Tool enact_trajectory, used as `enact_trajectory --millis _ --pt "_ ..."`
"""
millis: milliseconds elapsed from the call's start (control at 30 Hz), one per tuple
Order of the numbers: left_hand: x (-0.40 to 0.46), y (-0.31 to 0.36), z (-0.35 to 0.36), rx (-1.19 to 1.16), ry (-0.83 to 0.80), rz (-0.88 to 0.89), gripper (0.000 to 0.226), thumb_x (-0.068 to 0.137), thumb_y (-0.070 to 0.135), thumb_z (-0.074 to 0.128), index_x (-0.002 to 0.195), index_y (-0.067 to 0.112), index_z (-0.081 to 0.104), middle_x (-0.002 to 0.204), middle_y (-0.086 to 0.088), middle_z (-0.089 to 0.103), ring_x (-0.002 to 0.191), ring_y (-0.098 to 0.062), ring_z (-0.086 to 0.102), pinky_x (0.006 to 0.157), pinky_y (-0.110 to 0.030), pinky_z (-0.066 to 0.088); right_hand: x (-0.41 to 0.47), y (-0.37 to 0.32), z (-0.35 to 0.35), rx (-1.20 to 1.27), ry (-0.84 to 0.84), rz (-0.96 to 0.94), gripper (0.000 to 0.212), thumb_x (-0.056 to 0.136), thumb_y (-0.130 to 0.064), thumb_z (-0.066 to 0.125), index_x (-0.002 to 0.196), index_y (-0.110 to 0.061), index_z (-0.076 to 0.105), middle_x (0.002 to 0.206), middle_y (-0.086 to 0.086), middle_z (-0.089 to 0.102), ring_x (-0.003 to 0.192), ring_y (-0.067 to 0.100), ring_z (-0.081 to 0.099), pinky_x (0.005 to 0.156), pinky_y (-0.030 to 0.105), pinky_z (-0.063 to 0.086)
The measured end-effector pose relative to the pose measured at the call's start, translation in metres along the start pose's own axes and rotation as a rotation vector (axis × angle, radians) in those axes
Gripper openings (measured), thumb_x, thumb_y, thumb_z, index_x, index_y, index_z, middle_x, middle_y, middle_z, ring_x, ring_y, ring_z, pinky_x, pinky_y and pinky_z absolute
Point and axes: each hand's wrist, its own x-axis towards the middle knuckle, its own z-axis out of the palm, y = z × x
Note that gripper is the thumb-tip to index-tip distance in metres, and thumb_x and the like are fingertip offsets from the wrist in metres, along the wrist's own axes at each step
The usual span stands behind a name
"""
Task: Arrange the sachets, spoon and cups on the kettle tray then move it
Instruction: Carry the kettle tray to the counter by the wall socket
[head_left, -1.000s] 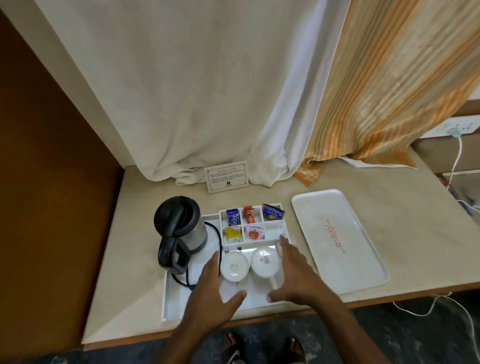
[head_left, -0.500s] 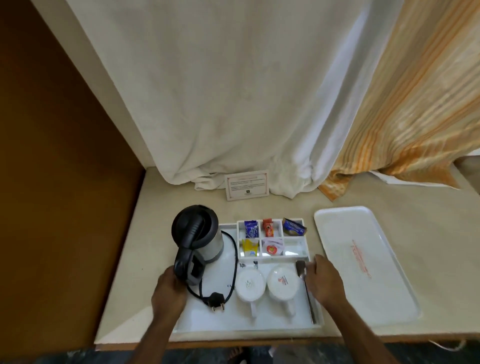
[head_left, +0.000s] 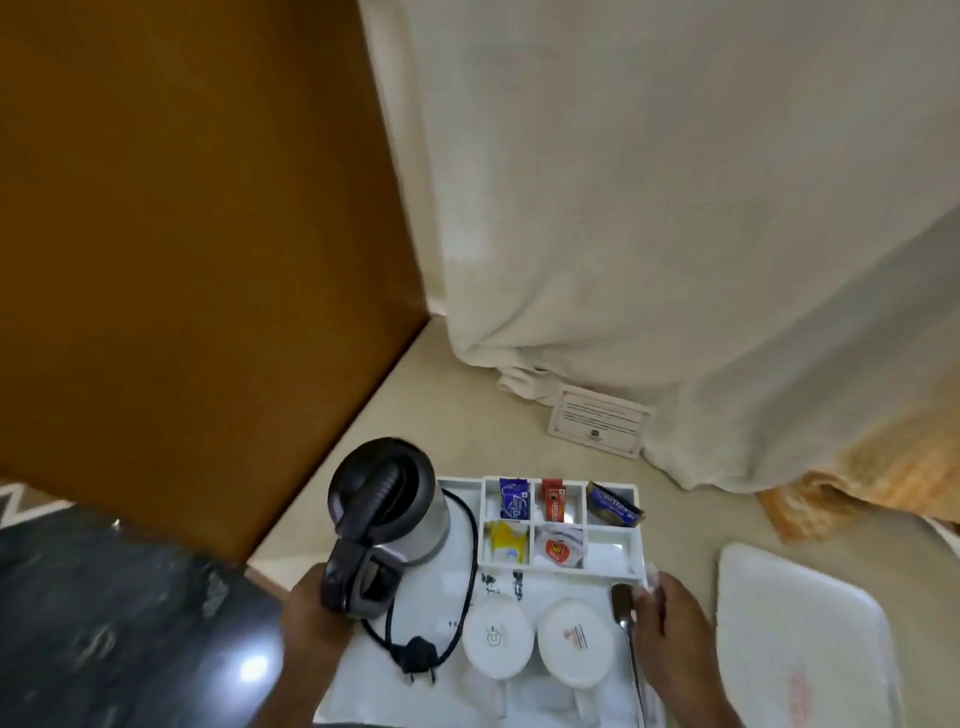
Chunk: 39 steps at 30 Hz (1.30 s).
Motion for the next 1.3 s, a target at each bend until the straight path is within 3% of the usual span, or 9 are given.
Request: enact_trajectory --millis 133,333,533,667,733,833,900,1067,1300 --pt "-0.018 -0.025 -0.044 -0.092 0.129 -0.091 0.046 0.082 -0.013 0.06 0.066 0.03 0.054 0.072 -0.005 0.063 0.07 -0.027 0.058 0.073 -0.043 0.051 0.003 -0.034 0.016 -0.018 -0.093 -0.16 0.009 0.093 -0.014 0.054 0.092 -0.012 0.063 0.082 0.008 0.065 0.077 0.029 0.058 0.067 0.032 0.037" --pt "-0.052 -0.076 -0.114 -0.186 0.41 -0.253 0.039 0.08 -0.009 0.053 0.053 0.018 0.051 0.051 0.0 0.053 0.05 -0.019 0.044 0.053 -0.036 0.039 -0.023 -0.089 0.062 -0.113 -0.222 -0.39 0.02 0.094 -0.02 0.052 0.076 -0.014 0.056 0.066 0.0 0.059 0.062 0.019 0.055 0.054 0.028 0.039" --pt "-0.079 -0.159 -0.194 -0.238 0.536 -0.374 0.029 0.081 -0.001 0.052 0.056 0.014 0.054 0.053 -0.005 0.056 0.05 -0.022 0.045 0.047 -0.032 0.036 -0.087 -0.144 0.136 -0.052 -0.332 -0.54 0.012 0.094 -0.018 0.054 0.096 -0.015 0.065 0.082 -0.005 0.063 0.077 0.018 0.057 0.068 0.027 0.037" --pt "-0.097 -0.209 -0.25 -0.209 0.564 -0.395 0.027 0.081 0.001 0.051 0.056 0.011 0.05 0.052 -0.006 0.052 0.049 -0.021 0.039 0.048 -0.034 0.031 -0.138 -0.177 0.183 -0.068 -0.403 -0.623 0.014 0.093 -0.02 0.054 0.081 -0.021 0.061 0.067 -0.012 0.06 0.064 0.013 0.057 0.055 0.022 0.038" --pt "-0.105 -0.235 -0.278 -0.261 0.608 -0.41 0.023 0.081 0.005 0.052 0.058 0.007 0.05 0.053 -0.006 0.05 0.051 -0.022 0.036 0.051 -0.036 0.032 -0.164 -0.194 0.208 -0.074 -0.456 -0.648 0.016 0.093 -0.022 0.052 0.079 -0.022 0.061 0.069 -0.01 0.062 0.066 0.012 0.058 0.054 0.024 0.039" --pt "-0.11 -0.276 -0.322 -0.276 0.688 -0.428 0.023 0.081 0.007 0.052 0.059 0.004 0.049 0.052 -0.008 0.049 0.051 -0.024 0.037 0.051 -0.037 0.033 -0.201 -0.225 0.252 -0.082 -0.534 -0.705 0.017 0.093 -0.024 0.052 0.093 -0.017 0.068 0.08 0.003 0.069 0.076 0.025 0.061 0.066 0.033 0.045" --pt "-0.109 -0.293 -0.343 -0.214 0.729 -0.439 0.024 0.083 0.006 0.052 0.06 0.002 0.049 0.053 -0.01 0.051 0.049 -0.026 0.041 0.049 -0.034 0.034 -0.218 -0.244 0.272 -0.07 -0.567 -0.734 0.017 0.093 -0.024 0.053 0.094 -0.016 0.068 0.081 0.006 0.068 0.078 0.028 0.061 0.069 0.036 0.046" --pt "-0.087 -0.337 -0.39 -0.276 0.797 -0.545 0.024 0.082 0.006 0.055 0.059 0.0 0.052 0.052 -0.011 0.052 0.049 -0.026 0.043 0.049 -0.035 0.036 -0.251 -0.299 0.334 -0.079 -0.604 -0.776 0.019 0.094 -0.032 0.052 0.084 -0.021 0.063 0.07 -0.007 0.064 0.066 0.012 0.059 0.053 0.027 0.044" --pt "0.006 -0.369 -0.461 -0.229 0.869 -0.564 0.032 0.086 0.01 0.056 0.054 0.006 0.048 0.051 -0.009 0.05 0.048 -0.024 0.043 0.045 -0.031 0.033 -0.25 -0.396 0.448 -0.145 -0.708 -0.859 0.018 0.095 -0.036 0.051 0.085 -0.026 0.062 0.074 -0.006 0.064 0.062 0.011 0.061 0.047 0.023 0.041"
